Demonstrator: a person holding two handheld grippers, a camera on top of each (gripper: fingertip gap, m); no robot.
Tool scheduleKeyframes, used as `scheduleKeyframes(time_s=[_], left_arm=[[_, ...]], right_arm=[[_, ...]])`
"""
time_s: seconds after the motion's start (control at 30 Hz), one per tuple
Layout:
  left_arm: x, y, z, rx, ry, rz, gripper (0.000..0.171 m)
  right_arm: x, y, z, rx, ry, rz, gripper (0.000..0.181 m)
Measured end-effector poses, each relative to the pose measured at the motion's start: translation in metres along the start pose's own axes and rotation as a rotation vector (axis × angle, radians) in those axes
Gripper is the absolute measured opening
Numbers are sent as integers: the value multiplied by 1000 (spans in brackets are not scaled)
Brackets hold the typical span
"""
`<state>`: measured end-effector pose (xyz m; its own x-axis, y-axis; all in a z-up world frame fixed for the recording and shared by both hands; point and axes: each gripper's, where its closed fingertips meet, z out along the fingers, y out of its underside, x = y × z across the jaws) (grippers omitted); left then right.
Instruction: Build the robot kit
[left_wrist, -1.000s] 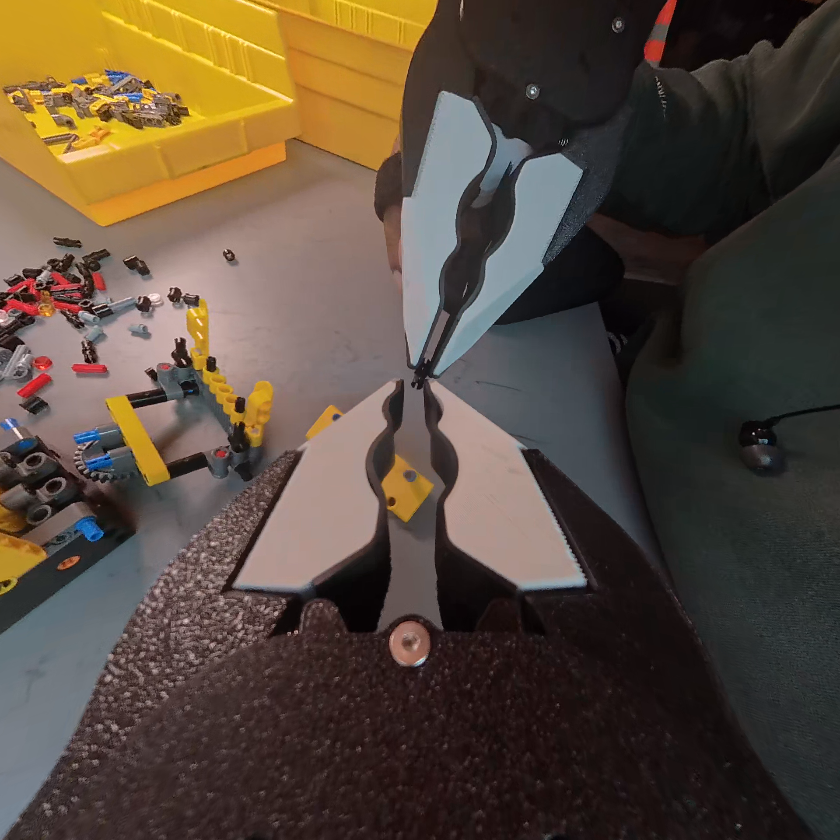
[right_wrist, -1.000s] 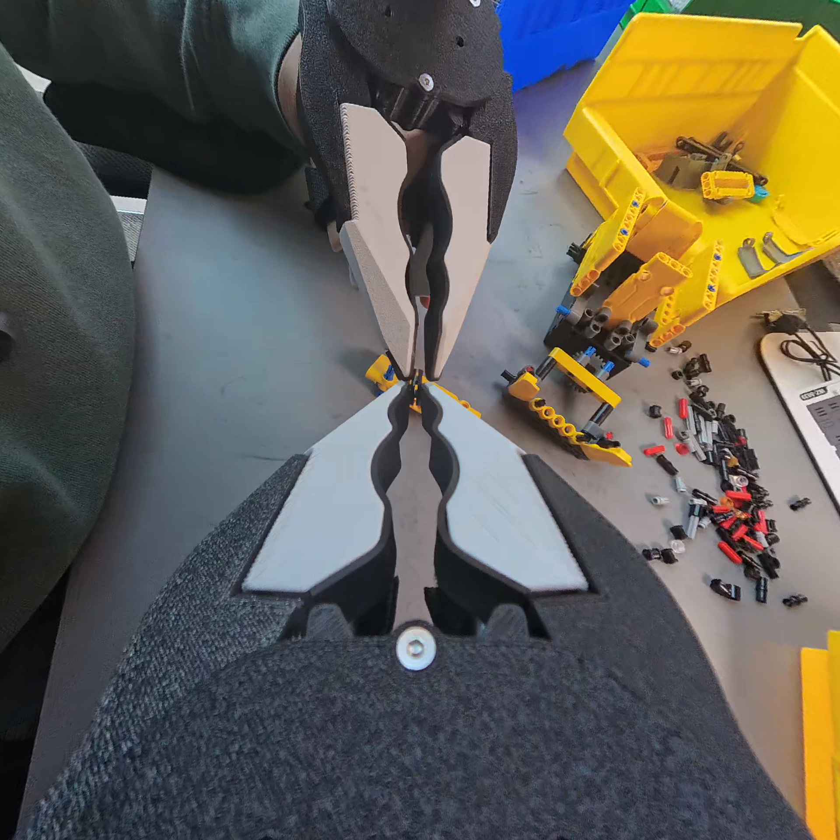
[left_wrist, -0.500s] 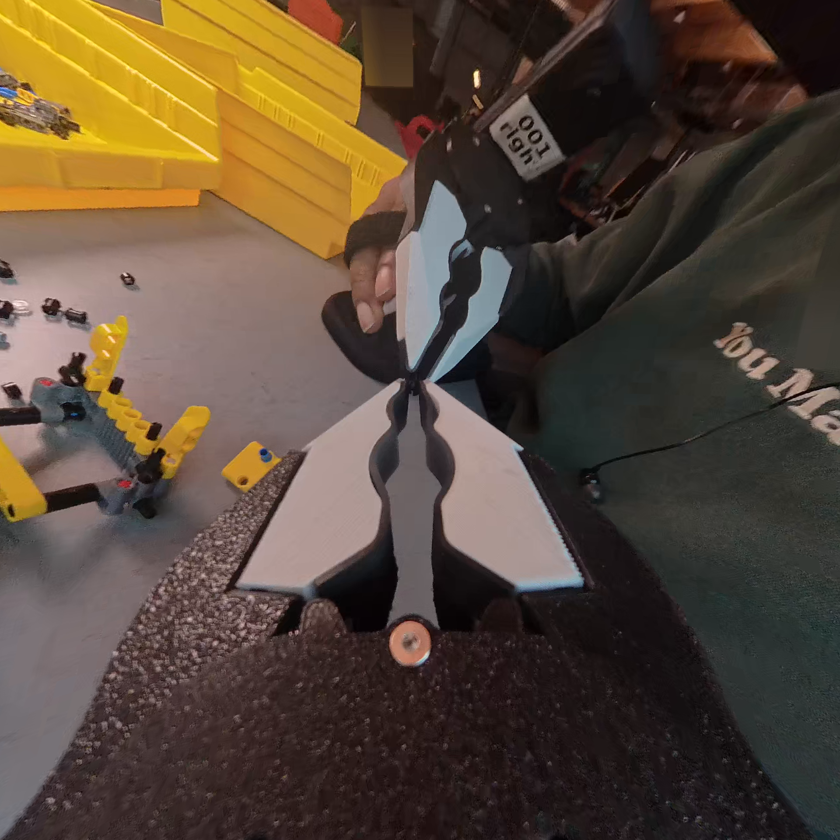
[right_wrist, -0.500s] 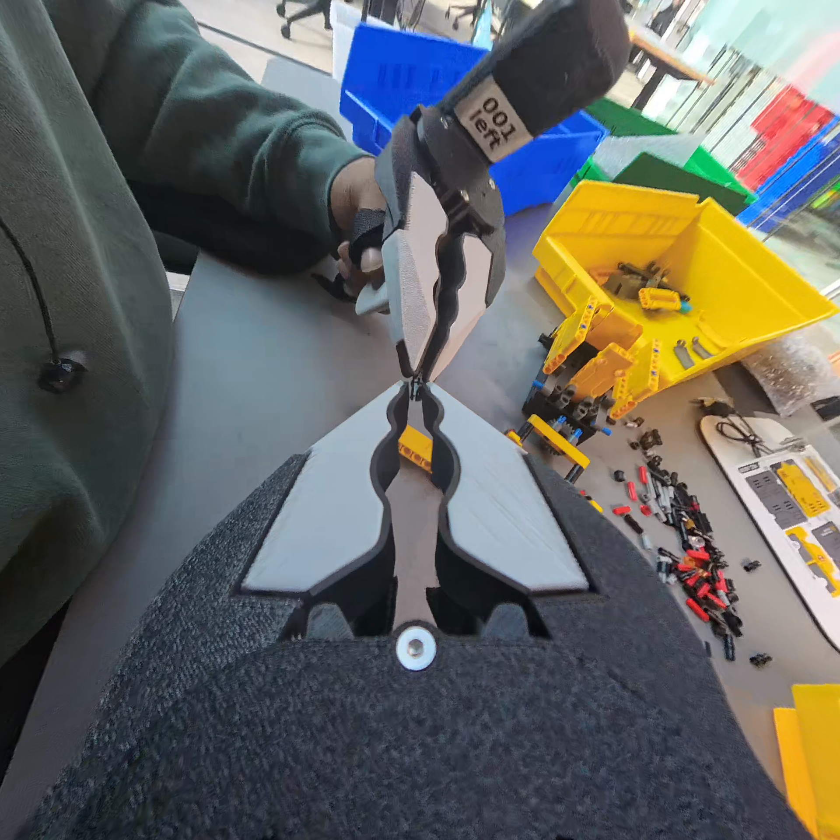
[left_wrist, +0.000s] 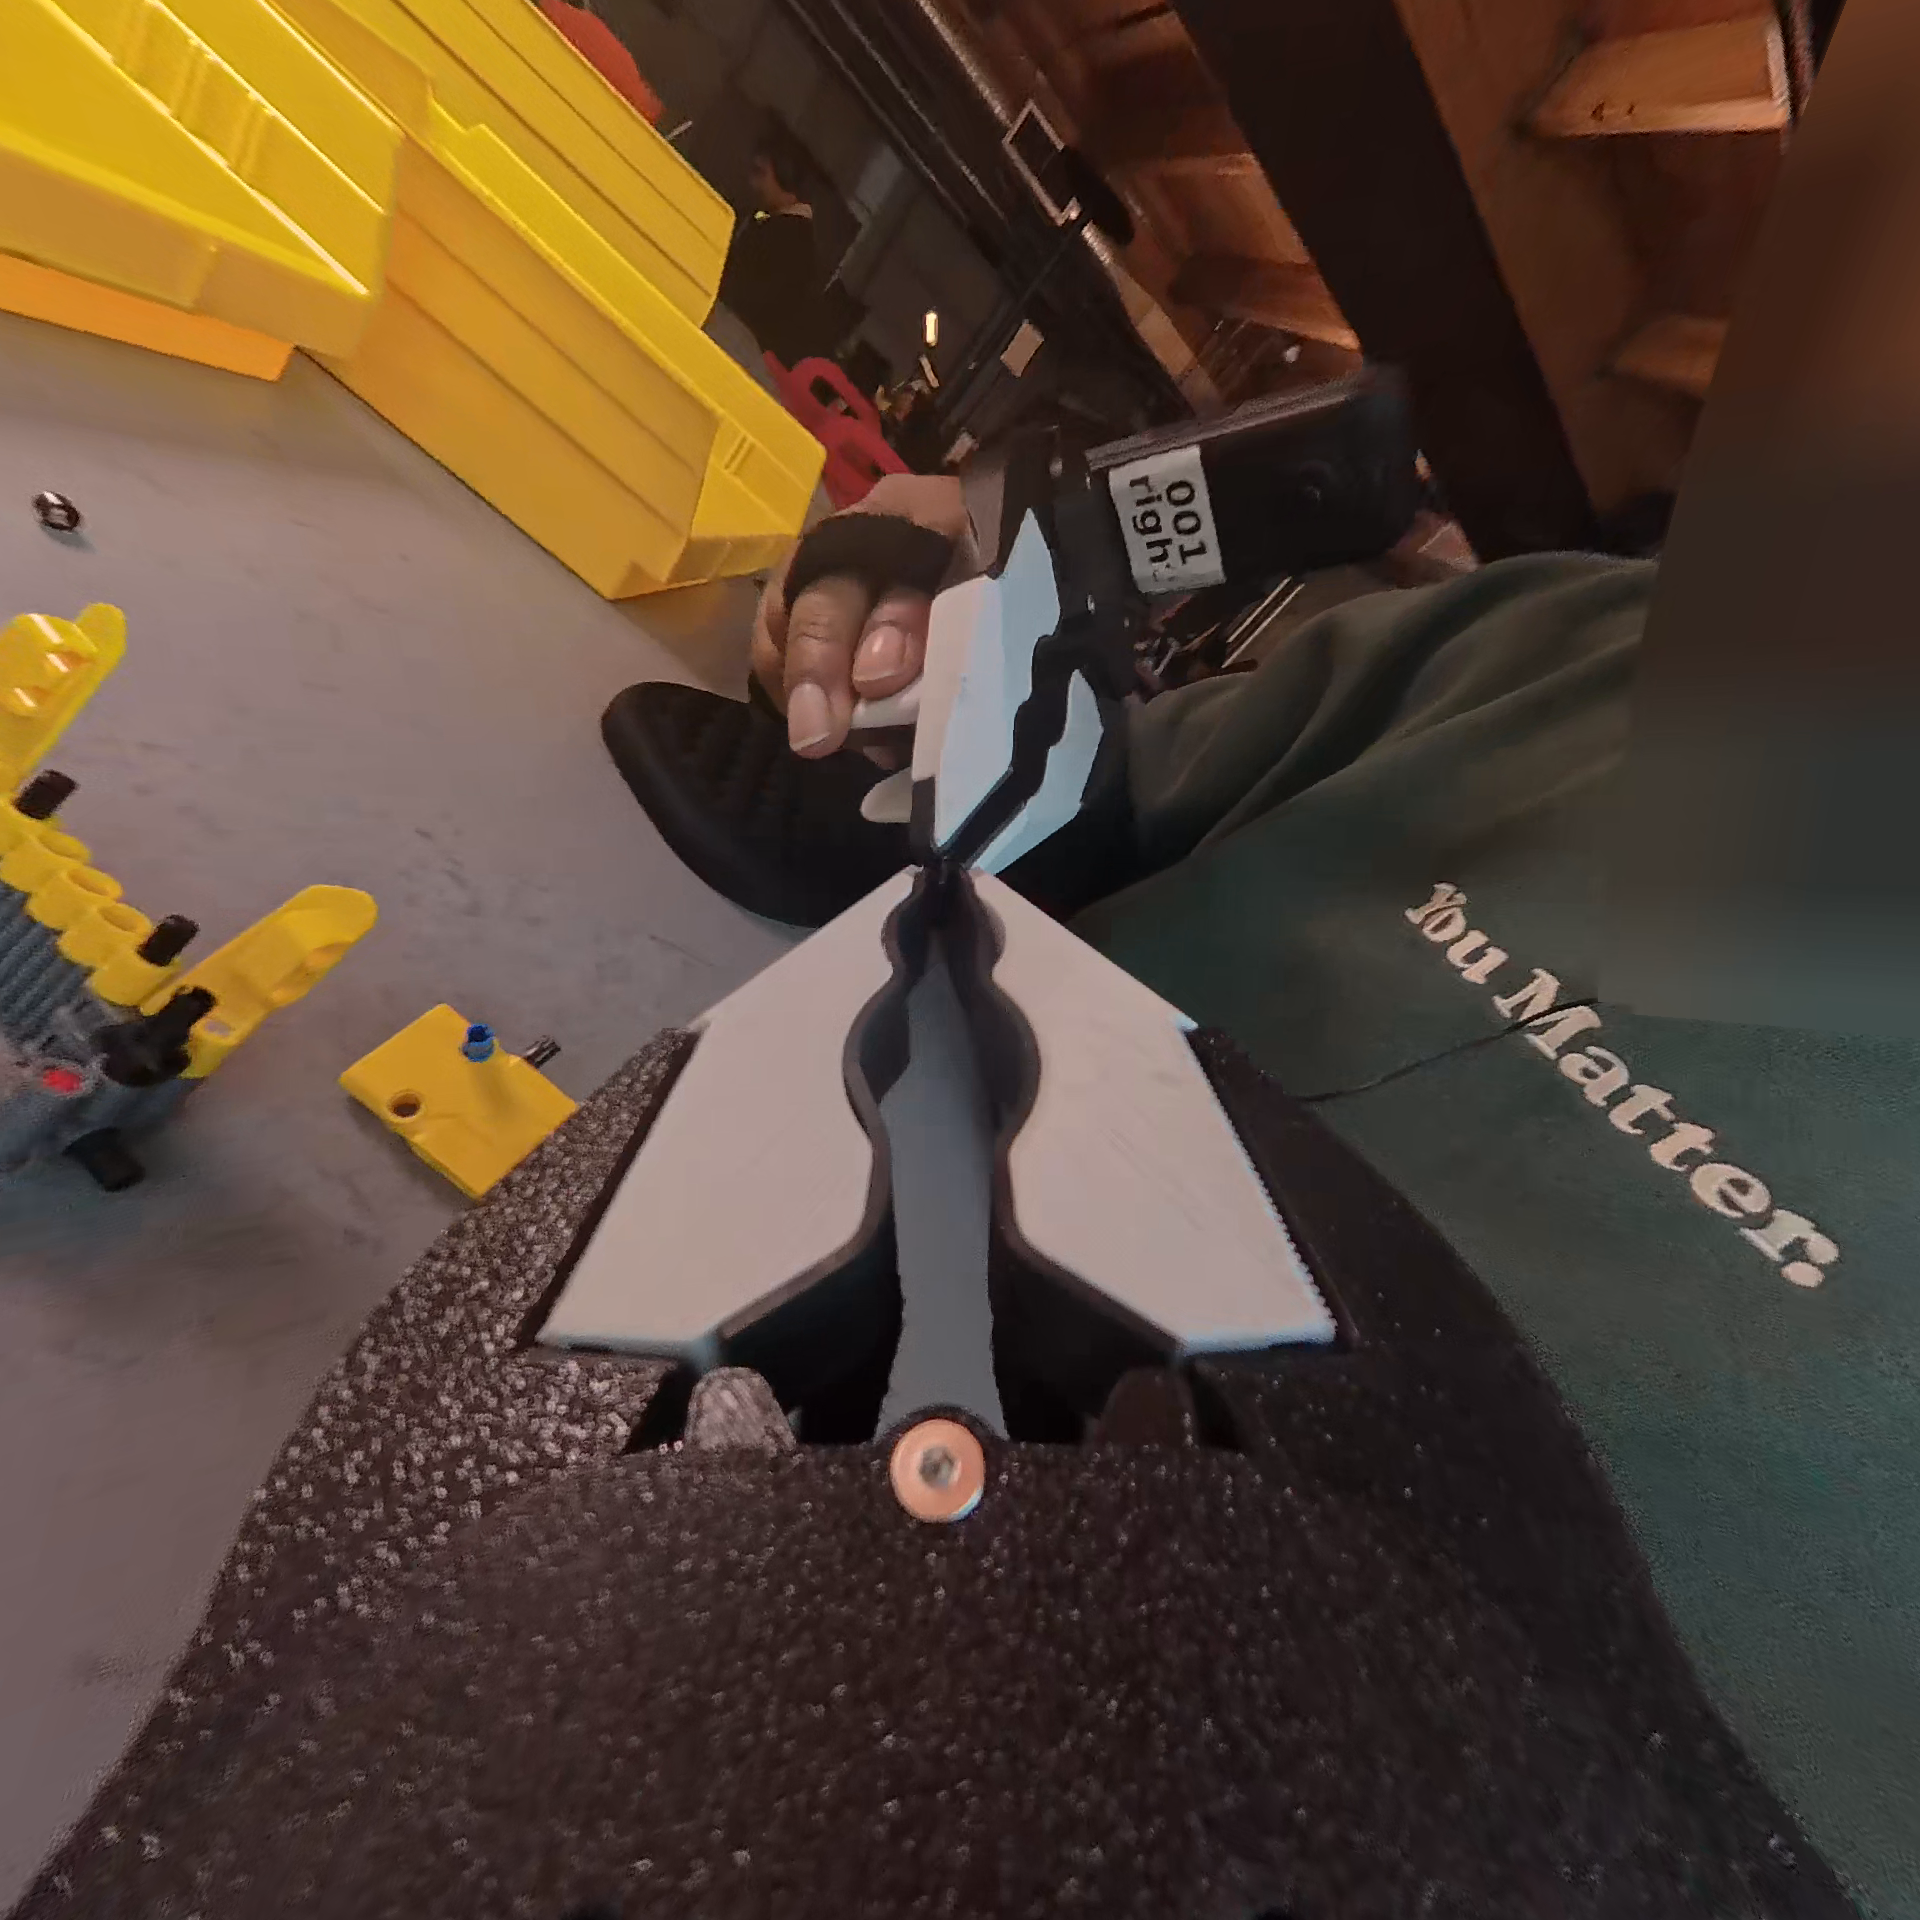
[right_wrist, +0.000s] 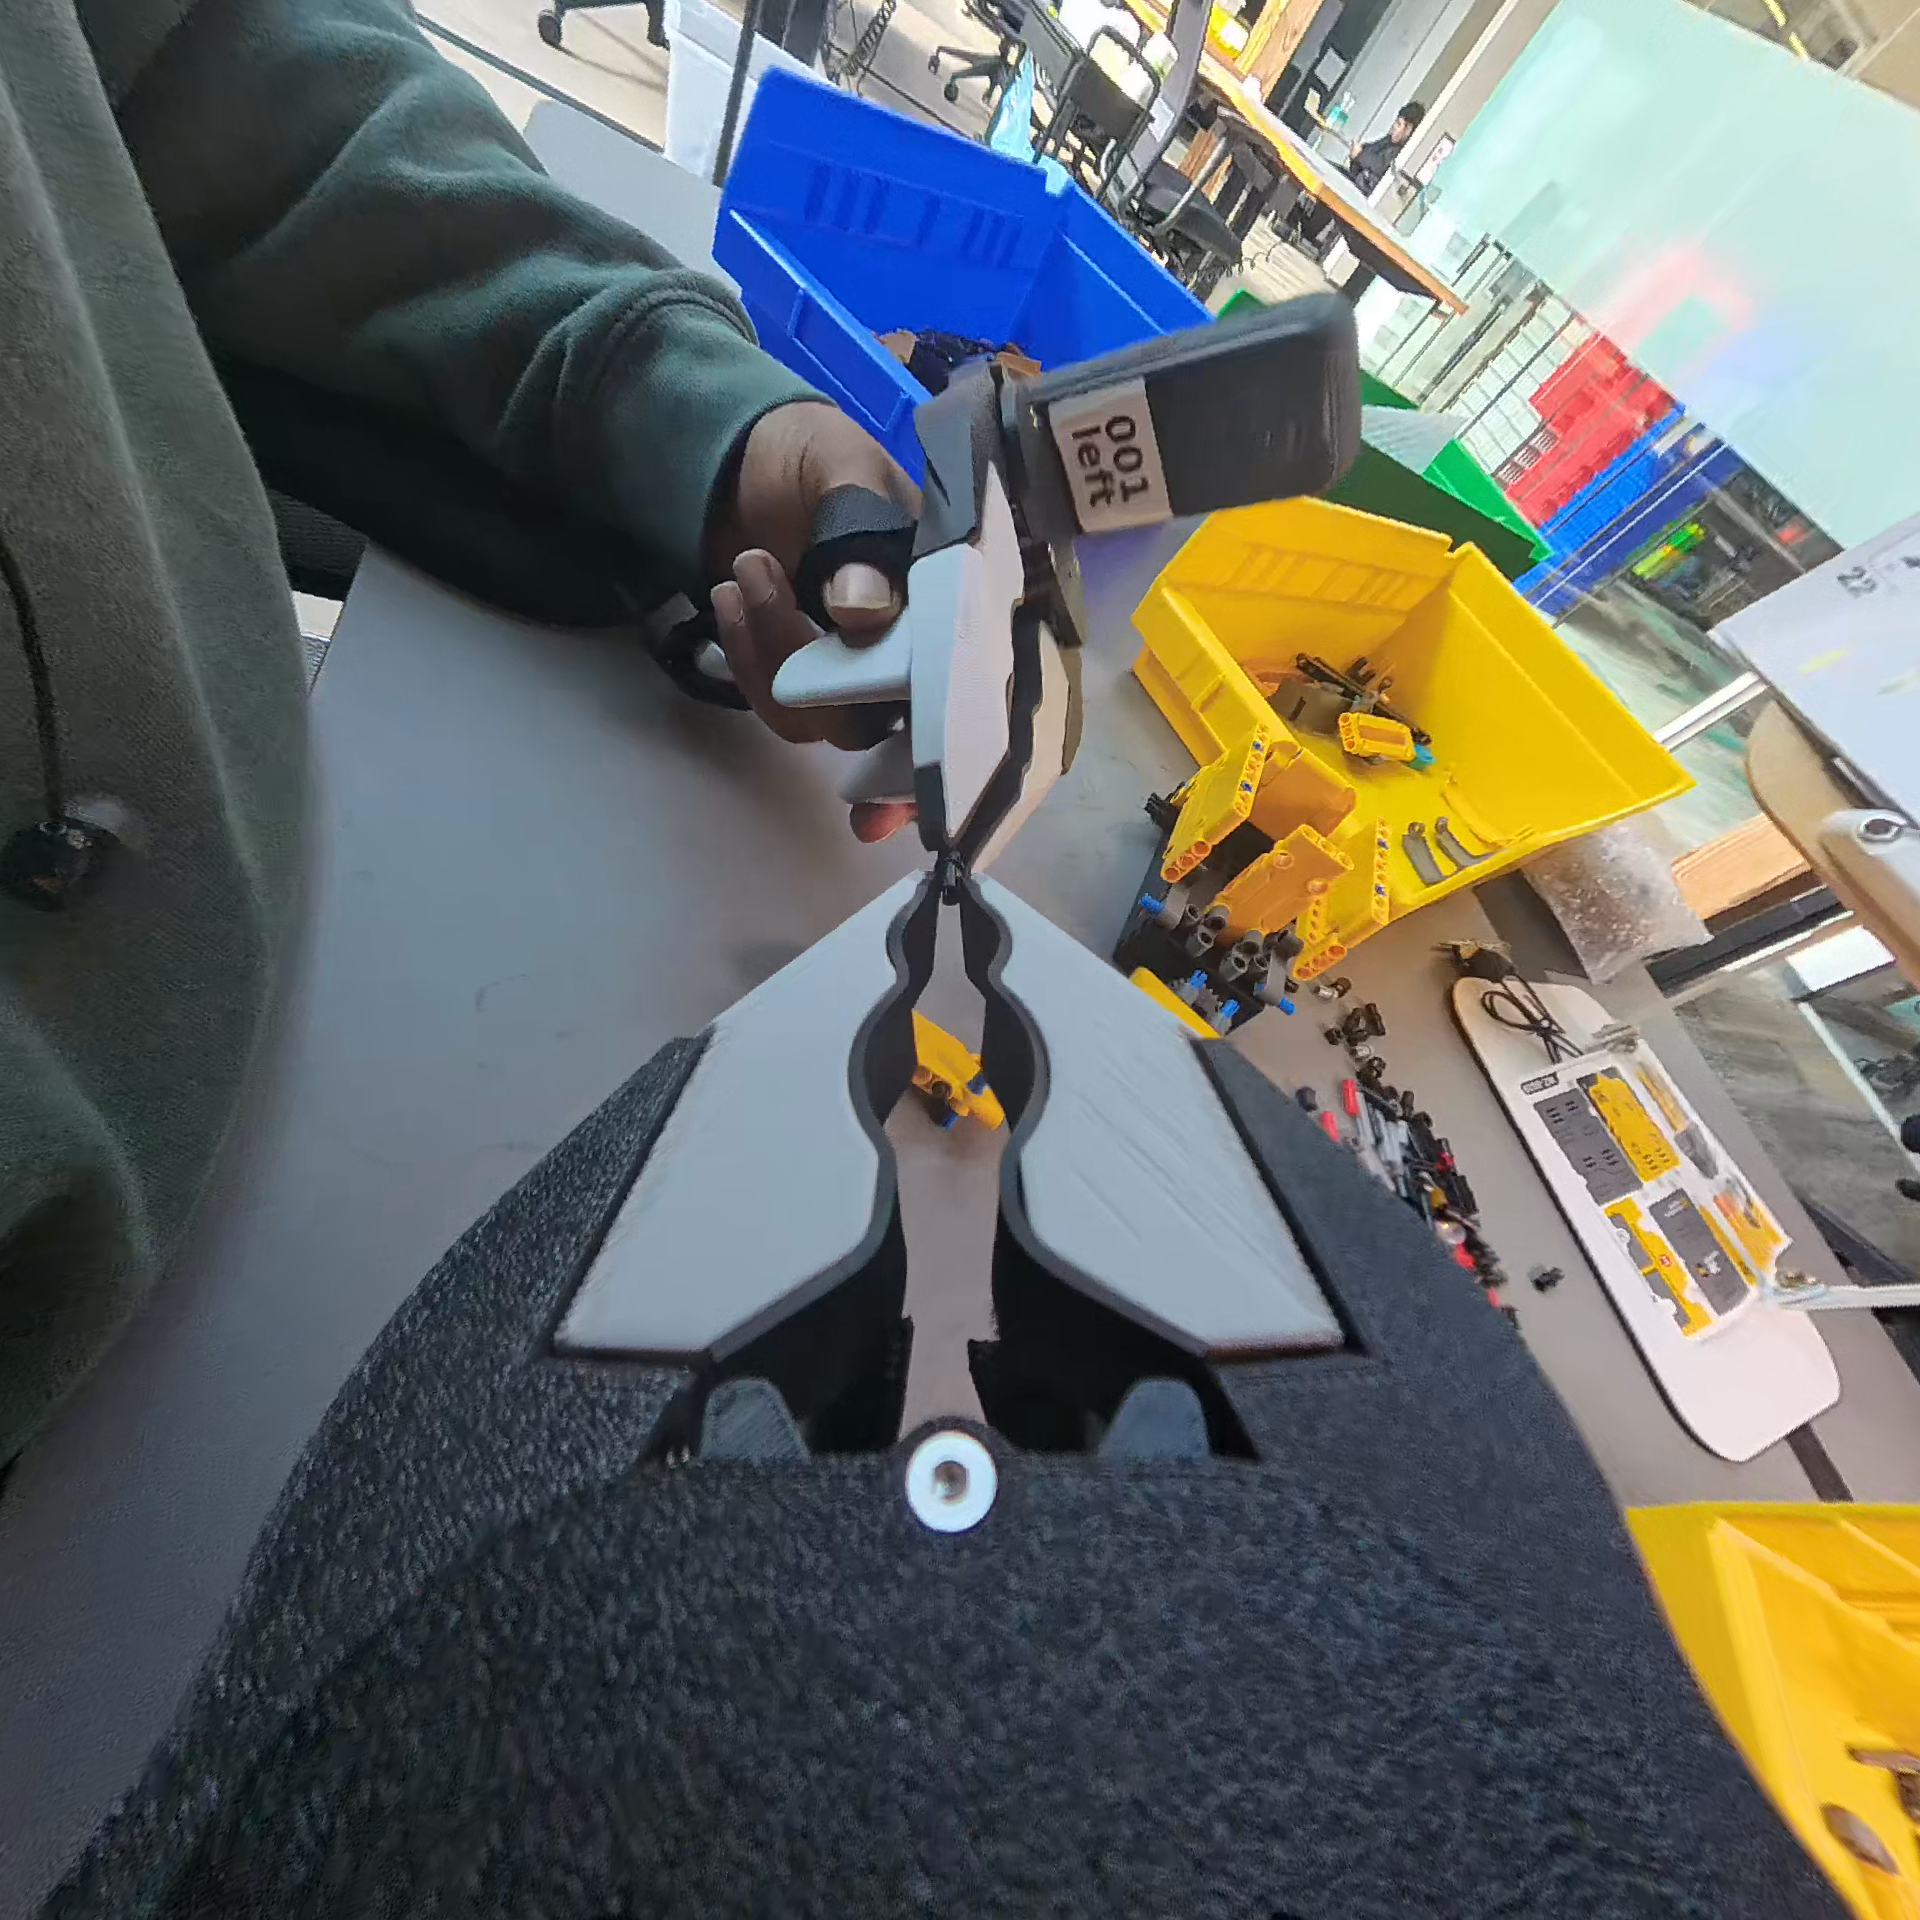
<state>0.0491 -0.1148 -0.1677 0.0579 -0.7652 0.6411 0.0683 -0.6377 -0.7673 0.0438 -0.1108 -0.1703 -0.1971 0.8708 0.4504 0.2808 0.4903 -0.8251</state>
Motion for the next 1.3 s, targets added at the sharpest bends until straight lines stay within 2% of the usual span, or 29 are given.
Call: scheduleKeyframes(time_s=[0.1, 0.23, 0.33, 0.43, 0.53, 0.57, 0.67, 0.97, 1.3], left_arm=[[-18, 11, -9, -135, -210, 216, 17], [-48, 34, -31, -395, -475, 507, 24], [-60, 59, -36, -567, -516, 578, 33], [-72, 76, -33, -673, -554, 620, 41], [-73, 77, -29, -665, -558, 621, 34], [-72, 77, -26, -653, -545, 607, 25], [-73, 77, -24, -644, -548, 596, 17], [-70, 73, -20, -610, -534, 597, 30], [-75, 70, -18, -608, -594, 622, 24]], right_arm=[[1, 25, 5, -102, -12, 55, 3], [-7, 55, 12, -226, -34, 101, 3], [-14, 66, 18, -287, -46, 102, 3], [-21, 68, 25, -300, -66, 94, 3], [-23, 72, 29, -332, -65, 74, 3], [-25, 74, 29, -341, -71, 70, 3], [-26, 75, 30, -350, -76, 60, 3], [-26, 81, 24, -370, -73, 55, 3], [-25, 82, 26, -375, -64, 41, 3]])
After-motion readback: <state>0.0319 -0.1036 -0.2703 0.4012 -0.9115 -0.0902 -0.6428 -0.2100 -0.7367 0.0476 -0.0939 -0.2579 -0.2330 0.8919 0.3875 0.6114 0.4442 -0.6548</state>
